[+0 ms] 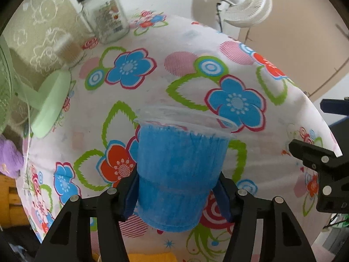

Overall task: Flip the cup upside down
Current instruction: 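Lift the blue cup with the left tool and carry it toward the right tool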

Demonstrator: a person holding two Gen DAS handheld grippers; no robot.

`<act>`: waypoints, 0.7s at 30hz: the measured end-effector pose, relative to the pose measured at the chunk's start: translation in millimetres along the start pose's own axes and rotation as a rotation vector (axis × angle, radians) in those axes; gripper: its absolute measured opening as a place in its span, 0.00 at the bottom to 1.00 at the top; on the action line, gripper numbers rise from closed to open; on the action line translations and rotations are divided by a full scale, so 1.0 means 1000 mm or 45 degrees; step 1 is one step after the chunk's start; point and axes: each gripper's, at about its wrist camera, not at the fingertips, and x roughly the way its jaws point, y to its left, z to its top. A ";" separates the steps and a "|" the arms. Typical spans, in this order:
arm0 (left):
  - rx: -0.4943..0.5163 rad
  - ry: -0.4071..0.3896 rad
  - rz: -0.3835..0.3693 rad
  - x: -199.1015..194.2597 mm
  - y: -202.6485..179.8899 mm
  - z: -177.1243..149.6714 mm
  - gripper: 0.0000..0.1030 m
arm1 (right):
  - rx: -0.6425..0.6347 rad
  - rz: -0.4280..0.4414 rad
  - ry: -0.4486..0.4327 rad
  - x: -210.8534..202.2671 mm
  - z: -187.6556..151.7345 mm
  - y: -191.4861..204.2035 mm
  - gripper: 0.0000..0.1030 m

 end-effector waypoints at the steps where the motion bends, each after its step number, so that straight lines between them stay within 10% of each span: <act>1: 0.016 -0.008 0.000 -0.003 -0.001 -0.001 0.60 | -0.001 0.002 0.000 -0.002 -0.003 0.000 0.91; 21: 0.680 -0.135 -0.077 -0.042 -0.085 -0.067 0.61 | 0.172 -0.007 0.046 -0.030 -0.116 0.001 0.91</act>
